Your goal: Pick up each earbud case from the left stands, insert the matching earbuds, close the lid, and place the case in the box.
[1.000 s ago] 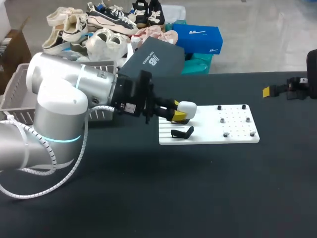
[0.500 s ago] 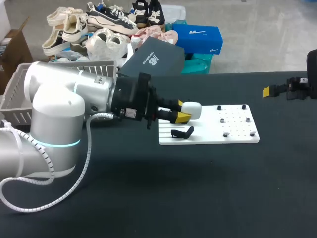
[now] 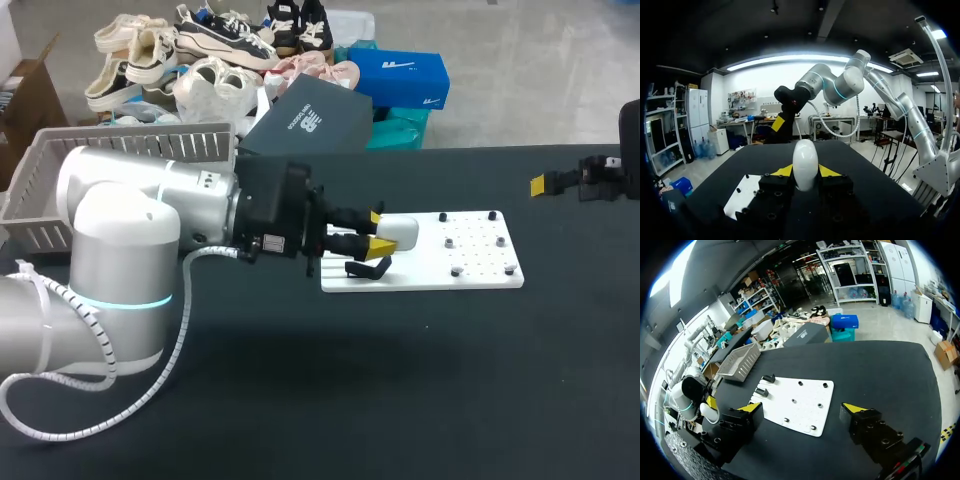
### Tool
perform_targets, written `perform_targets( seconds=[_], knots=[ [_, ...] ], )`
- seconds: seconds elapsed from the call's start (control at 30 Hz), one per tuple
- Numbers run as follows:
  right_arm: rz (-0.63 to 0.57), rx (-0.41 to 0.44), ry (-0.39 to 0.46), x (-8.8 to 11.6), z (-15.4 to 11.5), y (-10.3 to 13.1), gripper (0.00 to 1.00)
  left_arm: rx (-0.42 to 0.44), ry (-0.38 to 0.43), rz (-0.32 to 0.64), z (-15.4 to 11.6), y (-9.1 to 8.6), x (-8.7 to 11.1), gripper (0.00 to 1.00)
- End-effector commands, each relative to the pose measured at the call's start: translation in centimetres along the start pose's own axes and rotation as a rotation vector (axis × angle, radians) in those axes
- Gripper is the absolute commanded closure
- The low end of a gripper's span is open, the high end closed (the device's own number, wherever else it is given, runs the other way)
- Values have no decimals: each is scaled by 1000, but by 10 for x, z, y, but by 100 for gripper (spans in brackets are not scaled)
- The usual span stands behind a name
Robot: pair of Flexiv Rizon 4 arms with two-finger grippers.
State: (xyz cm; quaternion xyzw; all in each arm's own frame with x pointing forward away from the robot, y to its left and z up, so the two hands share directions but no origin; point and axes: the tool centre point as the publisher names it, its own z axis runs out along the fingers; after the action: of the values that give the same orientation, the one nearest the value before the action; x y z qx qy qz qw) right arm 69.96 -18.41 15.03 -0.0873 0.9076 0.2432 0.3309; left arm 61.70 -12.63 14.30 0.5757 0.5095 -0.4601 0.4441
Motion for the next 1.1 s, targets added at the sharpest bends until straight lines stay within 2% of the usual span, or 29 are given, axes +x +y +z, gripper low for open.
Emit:
perform_targets(
  seconds=[0.03, 1.1],
  knots=[
    [-1, -6, 2, 0, 0, -2, 0, 0, -3, 16, 3, 2, 2, 100],
    [-1, -6, 2, 0, 0, -2, 0, 1, -4, 18, 3, 4, 2, 100]
  ],
)
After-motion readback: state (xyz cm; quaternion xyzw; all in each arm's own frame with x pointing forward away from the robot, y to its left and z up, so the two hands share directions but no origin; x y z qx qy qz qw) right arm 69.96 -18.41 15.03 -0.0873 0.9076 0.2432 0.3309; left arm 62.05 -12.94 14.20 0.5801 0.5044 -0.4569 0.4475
